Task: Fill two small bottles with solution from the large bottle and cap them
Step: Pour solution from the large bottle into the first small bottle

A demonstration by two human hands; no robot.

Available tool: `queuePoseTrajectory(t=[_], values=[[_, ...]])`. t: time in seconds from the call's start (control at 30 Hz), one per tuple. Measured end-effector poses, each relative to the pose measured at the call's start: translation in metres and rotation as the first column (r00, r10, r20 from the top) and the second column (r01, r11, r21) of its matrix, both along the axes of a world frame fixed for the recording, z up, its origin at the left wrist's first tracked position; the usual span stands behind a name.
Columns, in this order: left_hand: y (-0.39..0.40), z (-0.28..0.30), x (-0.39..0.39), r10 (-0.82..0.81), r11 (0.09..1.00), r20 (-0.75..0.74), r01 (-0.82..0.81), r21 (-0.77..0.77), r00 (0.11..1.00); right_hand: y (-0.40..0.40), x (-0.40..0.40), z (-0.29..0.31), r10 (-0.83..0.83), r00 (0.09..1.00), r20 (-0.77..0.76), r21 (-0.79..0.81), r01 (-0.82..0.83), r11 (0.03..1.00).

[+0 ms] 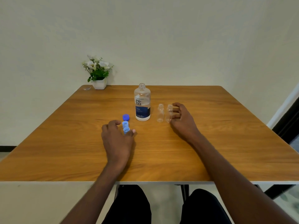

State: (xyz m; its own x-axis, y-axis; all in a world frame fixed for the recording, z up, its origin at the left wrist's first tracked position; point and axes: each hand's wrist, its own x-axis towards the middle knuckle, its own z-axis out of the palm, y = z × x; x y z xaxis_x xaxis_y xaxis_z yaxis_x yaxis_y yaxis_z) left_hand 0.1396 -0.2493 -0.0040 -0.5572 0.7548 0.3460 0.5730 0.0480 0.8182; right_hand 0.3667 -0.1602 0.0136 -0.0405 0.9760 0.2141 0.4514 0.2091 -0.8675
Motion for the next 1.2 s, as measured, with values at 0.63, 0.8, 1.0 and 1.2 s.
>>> queuePoseTrajectory(t=[0.63,0.8,1.0,1.2], values=[[0.038,0.009,-0.032,-0.174,0.973,0.159,0.145,0.179,0.972,0.019,-0.097,0.067,-0.114,0.847,0.519,0.234,-0.012,0.972],[0.039,0.010,-0.032,-0.183,0.970,0.137,0.157,0.184,0.973,0.029,-0.107,0.069,-0.158,0.822,0.547,0.215,0.044,0.976],[0.030,0.011,-0.031,-0.177,0.945,0.082,0.146,0.293,0.981,0.034,-0.102,0.078,-0.138,0.927,0.348,0.197,0.071,0.978],[0.022,0.019,-0.017,-0.195,0.881,-0.079,0.210,0.423,0.978,0.030,-0.069,0.124,-0.102,0.995,-0.014,0.276,0.102,0.956]])
